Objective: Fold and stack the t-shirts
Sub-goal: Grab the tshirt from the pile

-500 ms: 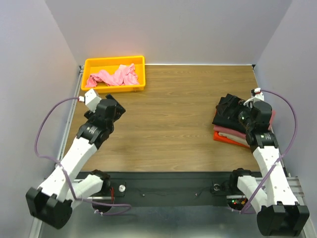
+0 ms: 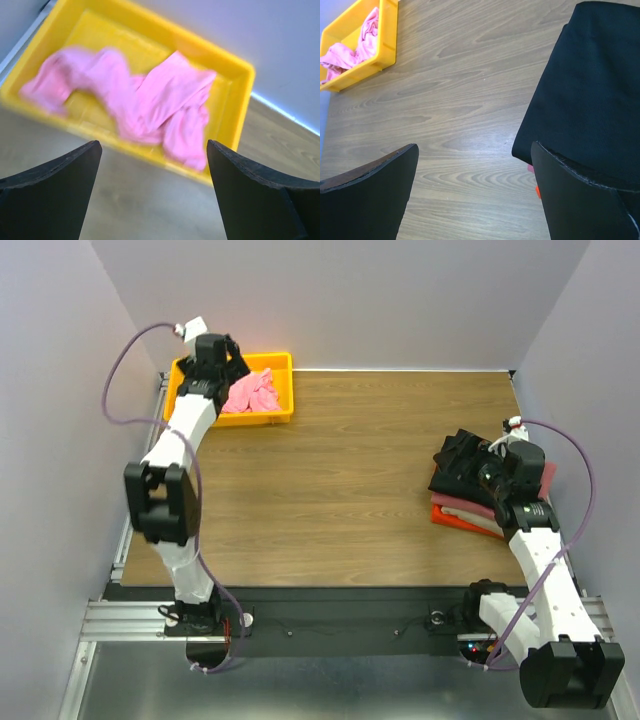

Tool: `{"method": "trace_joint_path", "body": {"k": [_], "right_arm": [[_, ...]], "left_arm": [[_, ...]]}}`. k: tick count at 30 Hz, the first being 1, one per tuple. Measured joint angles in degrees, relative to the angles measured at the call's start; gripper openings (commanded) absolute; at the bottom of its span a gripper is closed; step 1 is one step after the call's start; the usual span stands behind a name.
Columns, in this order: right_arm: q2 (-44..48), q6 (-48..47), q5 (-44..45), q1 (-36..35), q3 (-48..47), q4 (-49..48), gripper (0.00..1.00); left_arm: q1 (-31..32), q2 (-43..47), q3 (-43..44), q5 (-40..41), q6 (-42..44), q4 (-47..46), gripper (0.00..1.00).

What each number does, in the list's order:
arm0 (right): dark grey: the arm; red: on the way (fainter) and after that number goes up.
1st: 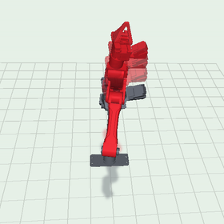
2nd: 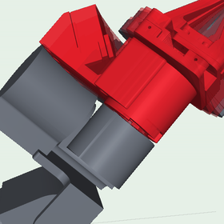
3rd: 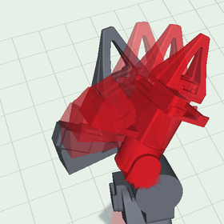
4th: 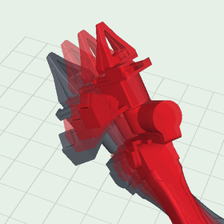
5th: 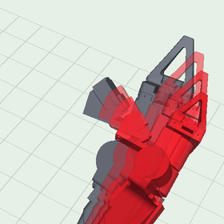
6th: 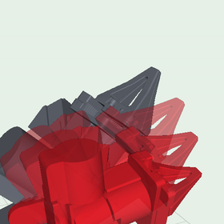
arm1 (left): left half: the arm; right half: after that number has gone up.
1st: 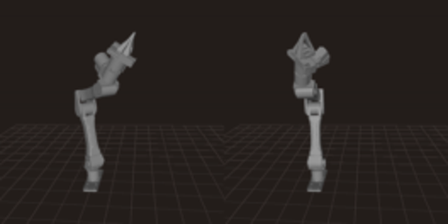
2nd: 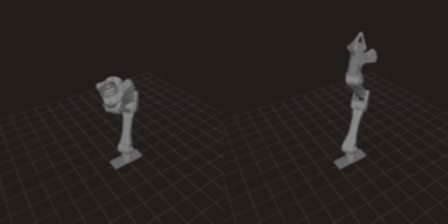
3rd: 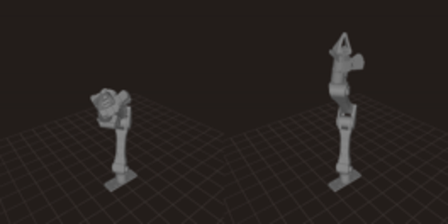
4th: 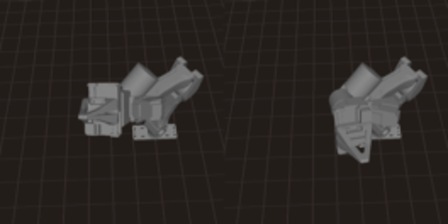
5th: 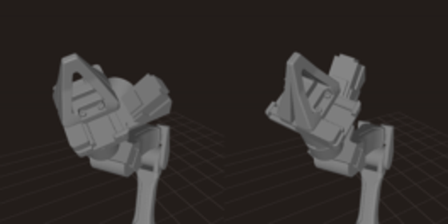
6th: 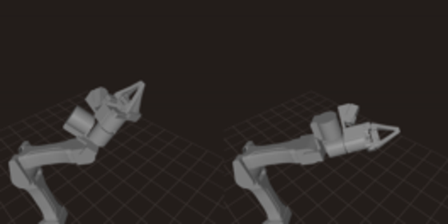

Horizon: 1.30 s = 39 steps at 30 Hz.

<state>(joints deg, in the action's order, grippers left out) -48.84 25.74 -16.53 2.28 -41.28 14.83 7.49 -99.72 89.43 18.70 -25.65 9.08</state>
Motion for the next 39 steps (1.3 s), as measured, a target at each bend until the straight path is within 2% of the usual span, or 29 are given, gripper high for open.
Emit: {"method": "trace_joint_path", "body": {"k": [2,5,8,11,17,20,22,23,24,25,26,27,35,39], "right_arm": [[0.0,0.0,0.0,0.0,0.0,-0.1,1.00],[-0.2,0.0,-0.1,0.0,0.0,-0.3,1.00],[-0.6,0.0,-0.1,0.0,0.0,-0.4,1.00],[-1.1,0.0,-0.1,0.0,0.0,-0.5,1.00],[-1.8,0.0,-0.1,0.0,0.0,-0.5,1.00],[-1.9,0.0,-0.1,0.0,0.0,-0.6,1.00],[-1.9,0.0,-0.2,0.0,0.0,-0.7,1.00],[-1.9,0.0,-0.3,0.0,0.0,-0.8,1.00],[-1.9,0.0,-0.4,0.0,0.0,-0.8,1.00],[-1.9,0.0,-0.4,0.0,0.0,-0.8,1.00],[-1.9,0.0,-0.4,0.0,0.0,-0.8,1.00],[-1.7,0.0,-0.4,0.0,0.0,-0.8,1.00],[0.3,-0.1,-0.4,0.0,0.0,-0.8,1.00],[0.5,-0.4,-1.0,0.0,0.0,-0.9,1.00]], "left_arm": [[-0.3,-7.6,8.3,-3.3,3.8,-1.3,0.98],[-0.1,-21.7,25.2,-7.8,10.3,0.7,0.98],[0.1,-32.0,36.6,-9.7,13.9,2.0,0.99],[0.4,-39.3,42.5,-11.0,16.7,3.0,0.99],[0.5,-47.3,43.9,-11.8,18.1,2.9,0.98],[0.3,-52.5,49.2,-12.2,17.6,5.5,0.97],[0.3,-53.0,49.0,-12.1,17.6,5.7,0.88],[0.3,-53.0,48.8,-12.1,17.5,5.5,0.77],[0.3,-52.8,48.6,-12.1,17.5,5.2,0.56],[0.3,-52.7,48.5,-12.2,17.2,5.2,0.44],[0.3,-52.7,48.5,-12.3,17.3,5.3,0.27],[0.3,-52.7,48.6,-12.5,17.1,5.4,0.00],[0.3,-52.0,48.6,-14.9,17.3,6.6,0.00],[0.3,-47.6,47.0,-15.5,17.2,8.9,0.00]]}}
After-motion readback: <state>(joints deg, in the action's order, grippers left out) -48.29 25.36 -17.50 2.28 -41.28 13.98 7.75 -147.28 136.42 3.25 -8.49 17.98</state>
